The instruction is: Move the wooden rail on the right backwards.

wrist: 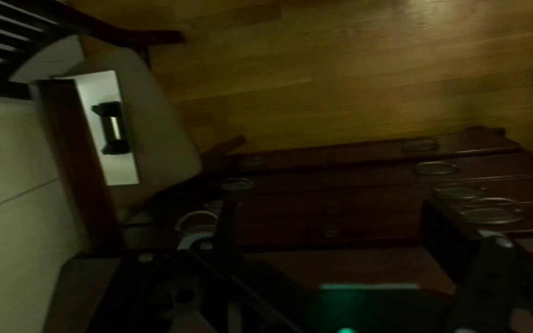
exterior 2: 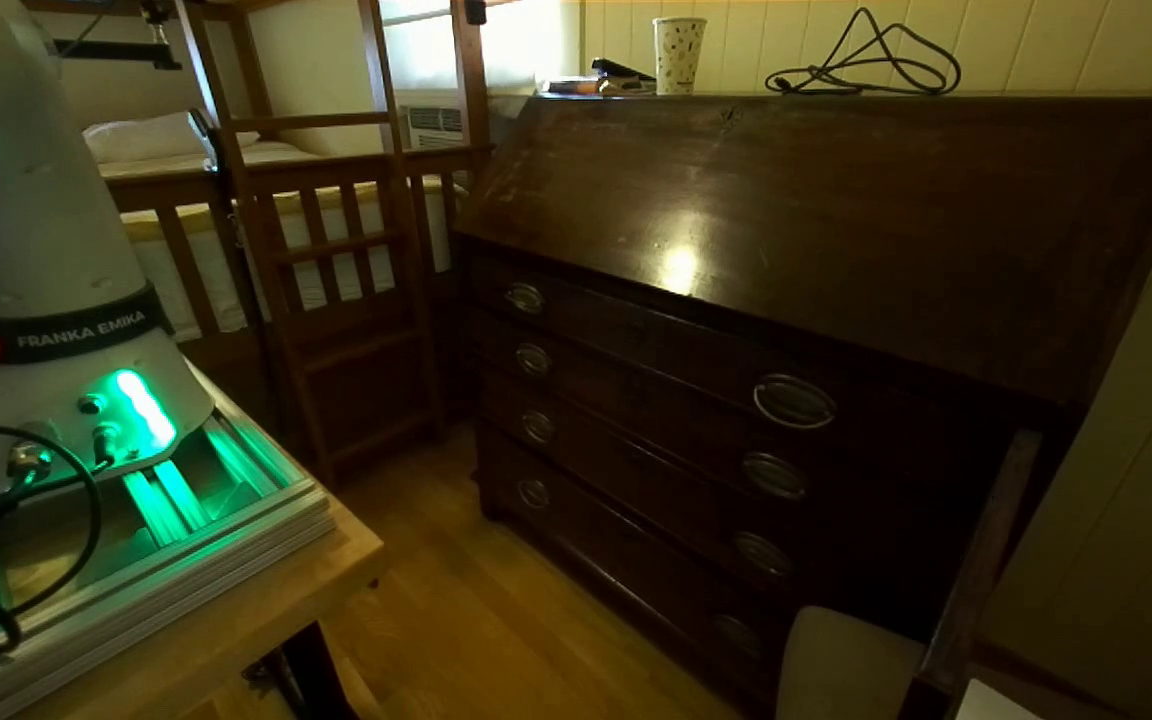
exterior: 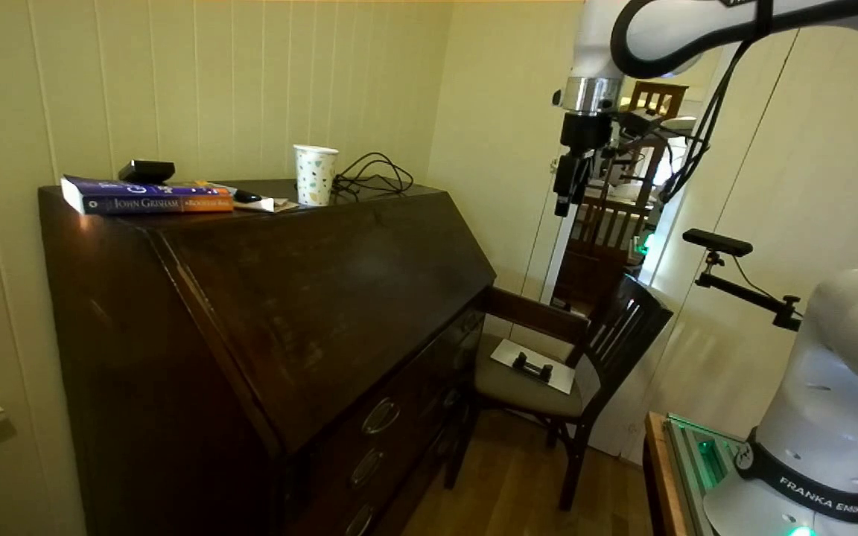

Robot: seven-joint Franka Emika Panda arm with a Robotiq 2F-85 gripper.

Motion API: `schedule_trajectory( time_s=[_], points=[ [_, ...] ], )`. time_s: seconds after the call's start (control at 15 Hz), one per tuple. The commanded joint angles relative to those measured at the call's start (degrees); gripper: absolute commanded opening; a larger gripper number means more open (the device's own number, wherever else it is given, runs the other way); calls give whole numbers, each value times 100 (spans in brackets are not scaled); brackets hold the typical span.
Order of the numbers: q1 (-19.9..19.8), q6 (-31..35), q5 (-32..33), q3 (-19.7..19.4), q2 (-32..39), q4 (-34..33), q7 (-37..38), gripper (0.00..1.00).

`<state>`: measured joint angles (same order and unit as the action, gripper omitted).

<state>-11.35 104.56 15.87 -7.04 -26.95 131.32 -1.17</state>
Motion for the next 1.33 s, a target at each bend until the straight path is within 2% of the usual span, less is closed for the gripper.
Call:
schedule_trajectory(
  time_s=[0.0,0.07,0.2,0.53,0.67,0.8,0.93,1.13,1.27],
  points=[
    [-345,38,968,102,-98,203,651,100],
    [-136,-10,581,-46,0,56,279,100],
    [-224,-11,806,-40,-1,87,471,100],
    [-226,-12,840,-6,-1,98,574,100],
    [-358,194,740,-229,160,90,714,100],
    [-524,160,555,-625,345,9,592,100],
    [-694,360,294,-1218,565,-24,168,100],
    [-951,820,-265,-2121,1098,-242,-741,100],
    [-1094,1053,-556,-2563,1520,-512,-1395,100]
  ],
)
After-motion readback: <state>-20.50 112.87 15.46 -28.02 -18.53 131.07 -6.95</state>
